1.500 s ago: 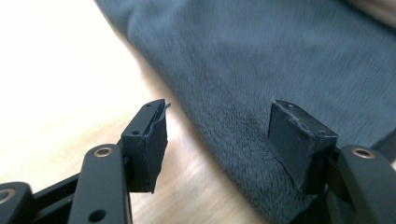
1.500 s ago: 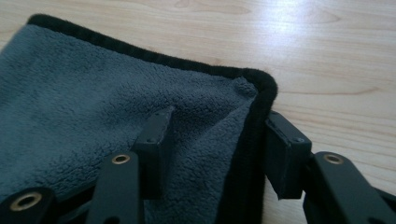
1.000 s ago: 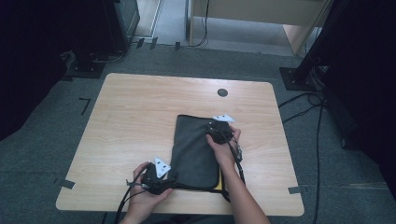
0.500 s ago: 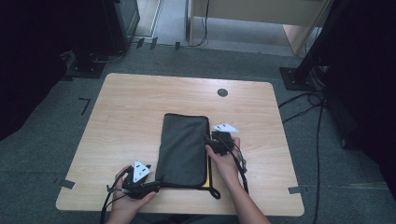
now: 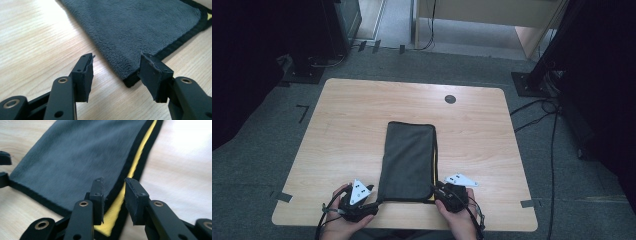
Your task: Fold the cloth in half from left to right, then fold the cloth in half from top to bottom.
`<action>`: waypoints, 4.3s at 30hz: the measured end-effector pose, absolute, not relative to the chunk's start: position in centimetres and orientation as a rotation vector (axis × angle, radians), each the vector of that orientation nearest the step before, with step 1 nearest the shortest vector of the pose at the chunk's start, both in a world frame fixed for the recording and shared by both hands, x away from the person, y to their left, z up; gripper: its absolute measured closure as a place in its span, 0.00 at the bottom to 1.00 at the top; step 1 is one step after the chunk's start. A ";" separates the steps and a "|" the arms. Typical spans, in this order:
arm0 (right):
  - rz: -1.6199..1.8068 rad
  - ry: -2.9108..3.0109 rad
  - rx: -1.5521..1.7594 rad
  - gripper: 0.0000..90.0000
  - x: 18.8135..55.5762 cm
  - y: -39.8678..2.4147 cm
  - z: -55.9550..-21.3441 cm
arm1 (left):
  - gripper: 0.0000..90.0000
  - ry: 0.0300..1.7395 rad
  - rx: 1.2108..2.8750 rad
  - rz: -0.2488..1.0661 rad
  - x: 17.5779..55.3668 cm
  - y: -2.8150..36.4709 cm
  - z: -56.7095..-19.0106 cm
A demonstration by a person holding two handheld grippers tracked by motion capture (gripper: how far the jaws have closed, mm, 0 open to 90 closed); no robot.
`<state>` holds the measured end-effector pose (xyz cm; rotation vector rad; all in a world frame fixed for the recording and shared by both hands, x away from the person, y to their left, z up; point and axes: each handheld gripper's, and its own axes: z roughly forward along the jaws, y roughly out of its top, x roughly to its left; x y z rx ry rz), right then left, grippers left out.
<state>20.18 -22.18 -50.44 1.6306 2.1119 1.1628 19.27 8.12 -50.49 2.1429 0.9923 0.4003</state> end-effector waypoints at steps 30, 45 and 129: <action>0.989 2.099 1.607 1.00 18.2 -22.5 -50.5 | 0.97 0.776 2.249 0.352 18.1 7.6 -50.3; 1.035 2.141 1.535 0.82 17.7 -21.8 -50.4 | 0.68 0.801 2.194 0.347 18.6 8.3 -50.1; 1.093 2.123 1.591 0.94 40.0 -22.4 -51.4 | 0.94 1.331 1.969 0.320 42.5 4.0 -50.9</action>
